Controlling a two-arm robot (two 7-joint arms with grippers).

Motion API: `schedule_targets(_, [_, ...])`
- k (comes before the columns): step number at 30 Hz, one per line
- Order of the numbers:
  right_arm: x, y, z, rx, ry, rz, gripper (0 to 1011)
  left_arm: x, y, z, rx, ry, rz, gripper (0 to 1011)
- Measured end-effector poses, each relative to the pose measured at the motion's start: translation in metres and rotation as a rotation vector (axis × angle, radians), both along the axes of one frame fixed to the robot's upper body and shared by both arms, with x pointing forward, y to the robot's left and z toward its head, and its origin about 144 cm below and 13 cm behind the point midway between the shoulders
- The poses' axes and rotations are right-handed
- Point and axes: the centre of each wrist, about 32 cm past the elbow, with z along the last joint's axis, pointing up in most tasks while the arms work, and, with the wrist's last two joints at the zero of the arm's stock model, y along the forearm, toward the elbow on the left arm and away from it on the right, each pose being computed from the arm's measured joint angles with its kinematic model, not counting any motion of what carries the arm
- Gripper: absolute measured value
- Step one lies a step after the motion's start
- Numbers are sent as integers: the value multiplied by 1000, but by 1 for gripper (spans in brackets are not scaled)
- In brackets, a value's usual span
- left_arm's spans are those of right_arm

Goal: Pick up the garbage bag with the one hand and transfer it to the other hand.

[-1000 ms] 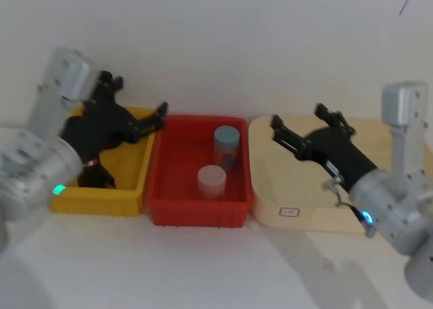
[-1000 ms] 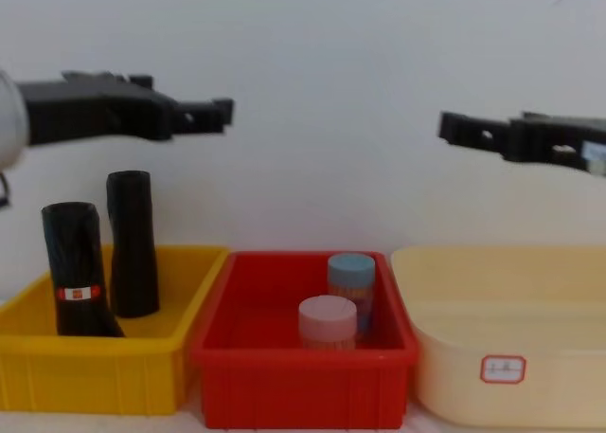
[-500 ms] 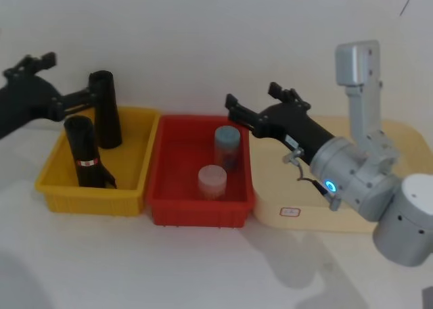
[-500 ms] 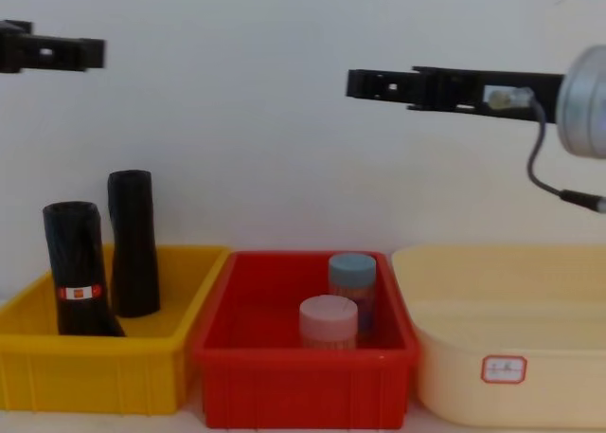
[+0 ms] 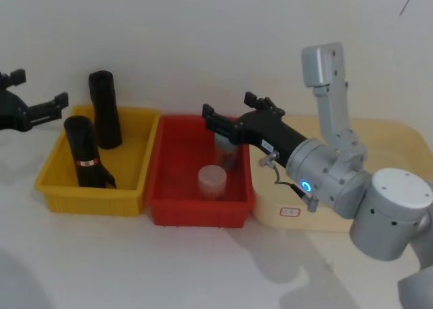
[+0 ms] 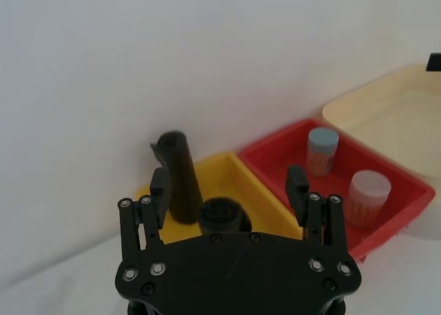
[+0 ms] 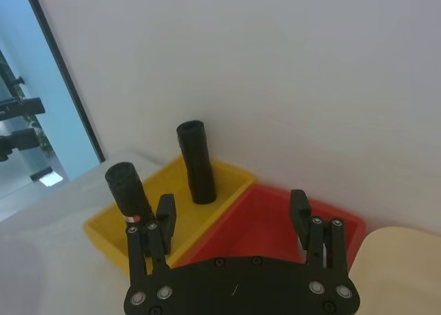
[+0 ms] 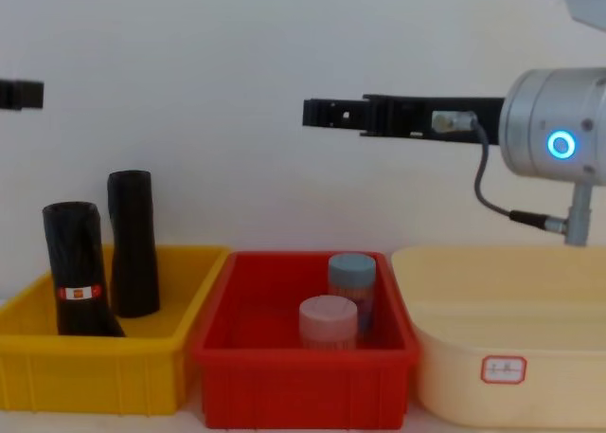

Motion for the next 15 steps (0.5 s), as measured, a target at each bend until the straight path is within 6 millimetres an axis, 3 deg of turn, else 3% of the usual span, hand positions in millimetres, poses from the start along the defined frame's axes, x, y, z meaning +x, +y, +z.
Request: schedule_targets(15, [10, 12, -16, -44, 58, 0, 1000, 26, 13, -29, 20, 127, 32, 1001])
